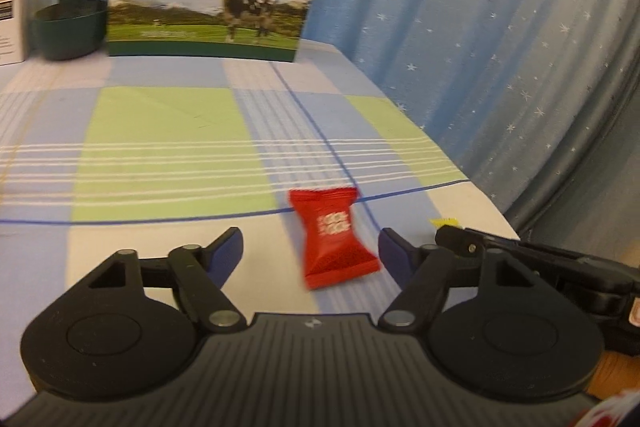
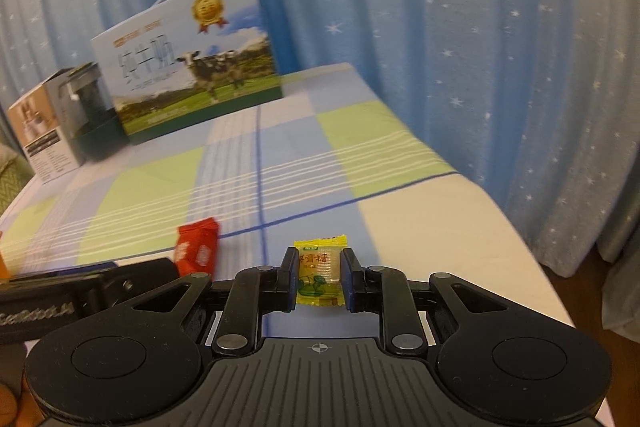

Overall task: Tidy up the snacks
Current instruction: 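Grasp the red-wrapped candy with the left tool while the right tool grasps the yellow candy, then carry the red candy and yellow candy over the orange tray with both tools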

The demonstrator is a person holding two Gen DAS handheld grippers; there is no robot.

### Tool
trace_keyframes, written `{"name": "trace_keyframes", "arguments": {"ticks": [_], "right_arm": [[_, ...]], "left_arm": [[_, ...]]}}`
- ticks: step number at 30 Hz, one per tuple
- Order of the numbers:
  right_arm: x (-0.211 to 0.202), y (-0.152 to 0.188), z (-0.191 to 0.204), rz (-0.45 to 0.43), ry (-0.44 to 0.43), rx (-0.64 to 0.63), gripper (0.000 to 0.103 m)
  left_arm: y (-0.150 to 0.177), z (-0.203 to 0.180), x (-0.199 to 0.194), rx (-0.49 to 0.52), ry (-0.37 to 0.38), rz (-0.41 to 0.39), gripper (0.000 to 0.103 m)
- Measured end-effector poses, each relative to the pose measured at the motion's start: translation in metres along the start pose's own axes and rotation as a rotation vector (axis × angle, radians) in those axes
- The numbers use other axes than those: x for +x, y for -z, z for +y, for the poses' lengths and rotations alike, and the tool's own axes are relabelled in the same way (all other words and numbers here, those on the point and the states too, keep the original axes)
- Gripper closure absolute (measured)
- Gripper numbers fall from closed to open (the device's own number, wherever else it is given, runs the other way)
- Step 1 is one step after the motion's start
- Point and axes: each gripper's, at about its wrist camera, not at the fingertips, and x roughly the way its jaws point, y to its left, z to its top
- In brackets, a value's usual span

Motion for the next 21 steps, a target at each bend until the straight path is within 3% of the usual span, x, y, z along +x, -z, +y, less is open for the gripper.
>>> {"name": "trace_keyframes", "arguments": {"ticks": [5,11,18,21], "right_arm": [[-0.001,0.003,-0.007,0.009,0.014,0.02,0.081],[0.001,0.006,-0.007,0.014,0.018,0.014,0.081],[0.004,0.008,-0.001,0.017,0.008,-0.014,0.081],[0.004,0.01,0.006,0.022,0.004,-0.047,0.081]], "left_arm": [[-0.003,-0.011,0.019,0.021,-0.007,0.01,0.055],[-0.005,-0.02,0.033,0.069,-0.032,0.038,0.073],[-0.001,-0.023,0.025,0.119,-0.068,0.047,0.08],[0.005,-0.02,0.015,0.097,-0.077,0.049,0.08]]}}
